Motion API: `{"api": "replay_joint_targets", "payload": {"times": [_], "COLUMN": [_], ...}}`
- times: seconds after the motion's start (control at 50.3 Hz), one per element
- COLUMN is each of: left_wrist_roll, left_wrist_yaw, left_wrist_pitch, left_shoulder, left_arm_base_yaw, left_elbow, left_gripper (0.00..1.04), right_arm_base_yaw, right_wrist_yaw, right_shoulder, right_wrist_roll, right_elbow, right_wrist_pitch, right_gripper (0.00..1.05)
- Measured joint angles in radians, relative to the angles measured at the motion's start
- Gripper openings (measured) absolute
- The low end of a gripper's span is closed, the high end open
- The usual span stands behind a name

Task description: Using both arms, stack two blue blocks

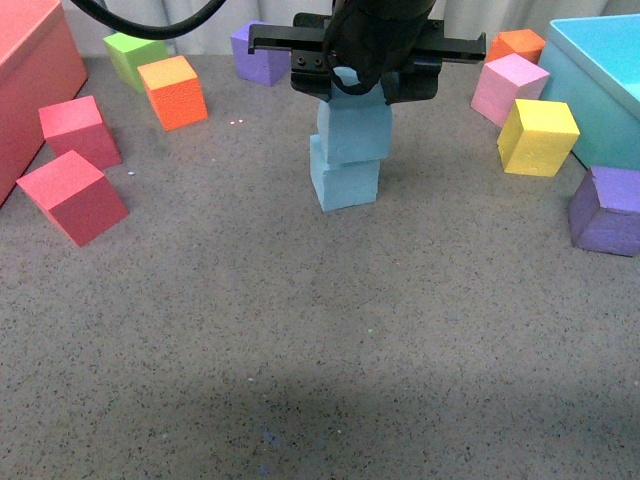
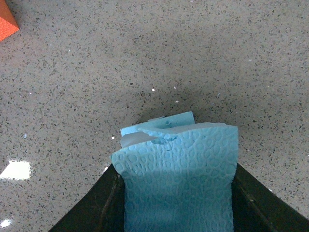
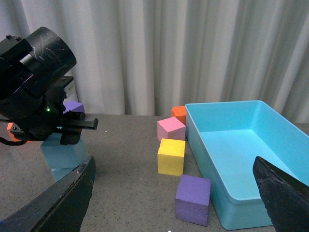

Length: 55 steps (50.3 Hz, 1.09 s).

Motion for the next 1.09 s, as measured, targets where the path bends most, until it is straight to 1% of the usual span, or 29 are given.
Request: {"api": "replay_joint_targets", "payload": {"times": [0.04, 0.06, 0.08, 0.139, 0.338, 0.358, 0.417, 0.537, 0.596, 0.656, 0.775, 0.934, 0.954, 0.994, 1.014, 1.053, 1.073, 1.093], "left_wrist_roll": [-0.001, -0.001, -0.002, -0.003, -0.003, -0.003, -0.008, -0.022, -0.042, -0.061, -0.088, -0.113, -0.092, -0.011, 0.063, 0.165, 0.236, 0.277], "left_wrist_yaw": [0.000, 0.000, -0.002, -0.003, -0.003, -0.003, 0.000, 0.006, 0.024, 0.067, 0.095, 0.095, 0.059, -0.046, -0.133, -0.177, -0.176, -0.171], "left_wrist_pitch": [0.004, 0.007, 0.008, 0.009, 0.020, 0.023, 0.039, 0.090, 0.103, 0.125, 0.196, 0.209, 0.255, 0.443, 0.627, 0.834, 0.991, 1.093], "left_shoulder": [0.000, 0.000, 0.000, 0.000, -0.001, -0.003, -0.016, -0.070, -0.097, -0.136, -0.210, -0.263, -0.264, -0.283, -0.304, -0.341, -0.372, -0.393], "left_arm_base_yaw": [0.000, 0.000, 0.000, 0.000, 0.000, 0.000, 0.001, 0.003, 0.003, 0.001, -0.003, -0.006, -0.009, -0.006, 0.000, 0.015, 0.032, 0.046], "left_elbow": [-0.001, -0.002, -0.002, -0.004, -0.024, -0.029, -0.066, -0.168, -0.206, -0.259, -0.350, -0.383, -0.402, -0.489, -0.596, -0.739, -0.850, -0.918], "left_gripper": [0.44, 0.48, 0.55, 0.62, 0.98, 1.00, 0.97, 0.98, 0.98, 0.98, 0.98, 0.98, 0.97, 0.90, 0.84, 0.77, 0.72, 0.68], "right_arm_base_yaw": [0.000, 0.000, 0.000, 0.000, 0.000, 0.000, 0.000, 0.000, 0.000, 0.000, 0.000, 0.000, 0.000, 0.000, 0.000, 0.000, 0.000, 0.000], "right_wrist_yaw": [0.000, 0.000, 0.000, 0.000, 0.000, 0.000, 0.000, 0.000, 0.000, 0.000, 0.000, 0.000, 0.000, 0.000, 0.000, 0.000, 0.000, 0.003], "right_shoulder": [0.000, 0.000, 0.000, 0.000, 0.000, 0.000, 0.000, 0.000, 0.000, 0.000, 0.000, 0.000, 0.000, 0.000, 0.000, 0.000, 0.000, 0.000], "right_wrist_roll": [0.000, 0.000, 0.000, 0.000, 0.000, 0.000, 0.000, 0.000, 0.000, 0.000, 0.000, 0.000, 0.000, 0.000, 0.000, 0.000, 0.000, 0.000], "right_elbow": [0.000, 0.000, 0.000, 0.000, 0.000, 0.000, 0.000, 0.000, 0.000, 0.000, 0.000, 0.000, 0.000, 0.000, 0.000, 0.000, 0.000, 0.000], "right_wrist_pitch": [0.000, 0.000, 0.000, 0.000, 0.000, 0.000, 0.000, 0.000, 0.000, 0.000, 0.000, 0.000, 0.000, 0.000, 0.000, 0.000, 0.000, 0.000], "right_gripper": [0.95, 0.95, 0.95, 0.95, 0.95, 0.95, 0.95, 0.95, 0.95, 0.95, 0.95, 0.95, 0.95, 0.95, 0.95, 0.95, 0.95, 0.95]}}
